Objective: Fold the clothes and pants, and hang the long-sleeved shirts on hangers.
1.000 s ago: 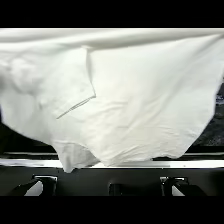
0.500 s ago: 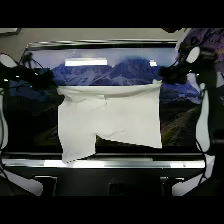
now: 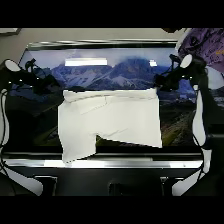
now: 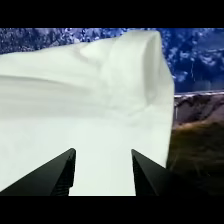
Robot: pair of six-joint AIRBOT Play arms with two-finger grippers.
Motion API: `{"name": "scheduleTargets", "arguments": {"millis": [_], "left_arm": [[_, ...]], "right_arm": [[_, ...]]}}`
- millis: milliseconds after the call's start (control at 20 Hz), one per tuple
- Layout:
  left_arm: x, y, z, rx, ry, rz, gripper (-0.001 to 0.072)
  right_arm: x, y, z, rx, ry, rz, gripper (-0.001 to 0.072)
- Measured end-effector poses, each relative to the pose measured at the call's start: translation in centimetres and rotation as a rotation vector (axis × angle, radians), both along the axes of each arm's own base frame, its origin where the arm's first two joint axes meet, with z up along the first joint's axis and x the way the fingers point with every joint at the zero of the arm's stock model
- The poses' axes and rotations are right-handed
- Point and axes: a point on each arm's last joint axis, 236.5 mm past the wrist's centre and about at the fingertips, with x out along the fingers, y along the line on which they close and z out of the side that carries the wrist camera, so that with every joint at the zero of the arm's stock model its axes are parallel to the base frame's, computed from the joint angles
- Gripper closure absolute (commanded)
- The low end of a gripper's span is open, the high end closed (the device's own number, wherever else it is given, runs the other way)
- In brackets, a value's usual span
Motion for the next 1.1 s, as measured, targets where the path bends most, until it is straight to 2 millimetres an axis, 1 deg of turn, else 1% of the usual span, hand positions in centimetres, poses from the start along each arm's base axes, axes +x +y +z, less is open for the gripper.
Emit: {"name": "scheduleTargets", "arguments": {"millis": [50, 100, 150, 200, 300, 350, 450, 500, 600, 700, 800, 900, 950, 1100], "left_arm": [[-0.9, 1.3, 1.0, 0.014, -0.002, -0.009, 0.0053], [-2.0, 2.7, 1.8, 0.024, 0.003, -0.005, 0.0054], [-3.0, 4.0, 2.6, 0.028, 0.004, 0.007, 0.0053], [-4.2, 5.1, 3.1, 0.027, 0.008, 0.026, 0.0054], [-7.2, 6.8, 3.1, 0.010, 0.038, 0.070, 0.0055], [-9.0, 7.3, 2.7, -0.008, 0.058, 0.099, 0.0055], [-12.3, 7.5, 1.2, -0.042, 0.103, 0.151, 0.0055], [-13.7, 7.3, 0.5, -0.060, 0.120, 0.169, 0.0055], [-16.1, 6.5, -1.5, -0.087, 0.158, 0.202, 0.0055], [-17.7, 5.8, -3.1, -0.107, 0.190, 0.220, 0.0056], [-18.7, 5.1, -4.1, -0.121, 0.211, 0.225, 0.0056], [-19.1, 4.8, -4.6, -0.121, 0.215, 0.226, 0.0055], [-19.3, 4.7, -4.8, -0.122, 0.218, 0.227, 0.0055], [-19.1, 4.7, -5.1, -0.117, 0.208, 0.232, 0.0055]], "right_arm": [[-0.7, -1.1, 1.0, 0.010, -0.007, 0.002, 0.0290], [-1.6, -2.2, 1.8, 0.024, -0.010, -0.002, 0.0265], [-2.9, -3.4, 2.2, 0.043, -0.001, -0.013, 0.0214], [-4.5, -4.6, 2.1, 0.068, 0.017, -0.030, 0.0215], [-8.5, -6.0, 1.2, 0.132, 0.067, -0.066, 0.0215], [-10.6, -6.2, 0.5, 0.165, 0.094, -0.081, 0.0216], [-15.0, -6.5, -1.5, 0.213, 0.136, -0.115, 0.0217], [-17.1, -6.3, -2.9, 0.230, 0.157, -0.126, 0.0217], [-21.2, -5.1, -5.6, 0.270, 0.217, -0.132, 0.0216], [-24.4, -3.9, -8.2, 0.297, 0.273, -0.142, 0.0217], [-26.8, -2.8, -10.0, 0.321, 0.318, -0.145, 0.0216], [-28.2, -2.1, -11.2, 0.334, 0.341, -0.152, 0.0216], [-28.6, -1.8, -11.5, 0.343, 0.345, -0.156, 0.0216], [-29.0, -0.9, -11.9, 0.387, 0.358, -0.170, 0.0217]]}}
